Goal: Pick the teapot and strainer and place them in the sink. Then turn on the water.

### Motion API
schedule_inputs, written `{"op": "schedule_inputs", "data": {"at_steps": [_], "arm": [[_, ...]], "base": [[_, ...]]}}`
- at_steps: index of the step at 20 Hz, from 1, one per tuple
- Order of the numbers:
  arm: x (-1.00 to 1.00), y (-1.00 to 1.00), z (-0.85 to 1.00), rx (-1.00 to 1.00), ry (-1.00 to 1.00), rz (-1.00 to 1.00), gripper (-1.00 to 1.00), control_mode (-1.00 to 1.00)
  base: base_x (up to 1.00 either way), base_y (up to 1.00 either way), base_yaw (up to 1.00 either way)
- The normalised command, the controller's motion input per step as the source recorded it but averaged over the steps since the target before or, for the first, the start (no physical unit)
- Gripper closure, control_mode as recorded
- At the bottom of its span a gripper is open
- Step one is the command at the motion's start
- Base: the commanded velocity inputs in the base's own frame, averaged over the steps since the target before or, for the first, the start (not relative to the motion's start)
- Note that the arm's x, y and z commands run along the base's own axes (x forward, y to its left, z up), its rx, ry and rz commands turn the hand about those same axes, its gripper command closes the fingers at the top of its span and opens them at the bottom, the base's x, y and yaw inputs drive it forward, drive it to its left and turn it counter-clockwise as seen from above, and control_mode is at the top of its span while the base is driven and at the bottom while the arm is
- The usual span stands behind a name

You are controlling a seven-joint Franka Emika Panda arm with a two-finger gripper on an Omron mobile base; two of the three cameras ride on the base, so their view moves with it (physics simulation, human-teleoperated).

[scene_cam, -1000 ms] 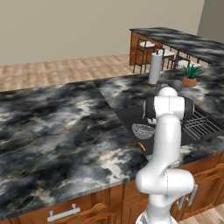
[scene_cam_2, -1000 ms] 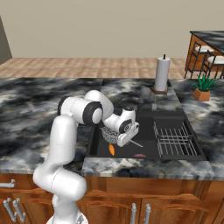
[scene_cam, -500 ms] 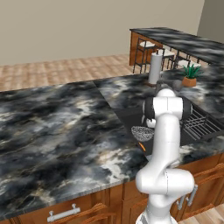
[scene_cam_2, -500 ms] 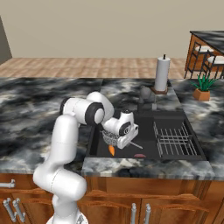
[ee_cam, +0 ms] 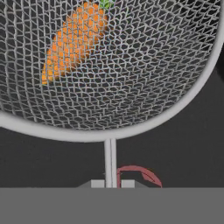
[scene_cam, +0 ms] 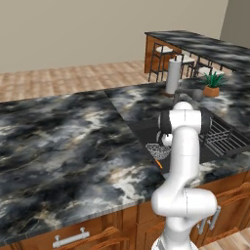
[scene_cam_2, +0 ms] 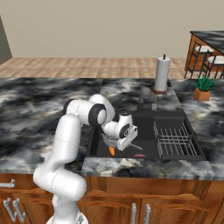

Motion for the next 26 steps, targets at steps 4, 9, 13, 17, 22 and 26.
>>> {"op": "schedule_inputs", "data": {"at_steps": [4, 9, 13, 17, 22, 26], "arm": [[0.23, 0.0, -0.14, -0.04, 0.0, 0.0, 1.0, -1.0], [0.22, 0.0, -0.17, -0.04, 0.0, 0.0, 1.0, -1.0], [0.12, 0.0, -0.14, -0.02, 0.0, 0.01, 1.0, -1.0], [0.0, 0.0, 0.0, 0.0, 0.0, 0.0, 1.0, -1.0], [0.0, 0.0, 0.0, 0.0, 0.0, 0.0, -1.0, -1.0], [0.0, 0.0, 0.0, 0.0, 0.0, 0.0, -1.0, -1.0]], "base": [[0.0, 0.0, 0.0], [0.0, 0.0, 0.0], [0.0, 0.0, 0.0], [0.0, 0.0, 0.0], [0.0, 0.0, 0.0], [0.0, 0.0, 0.0]]}}
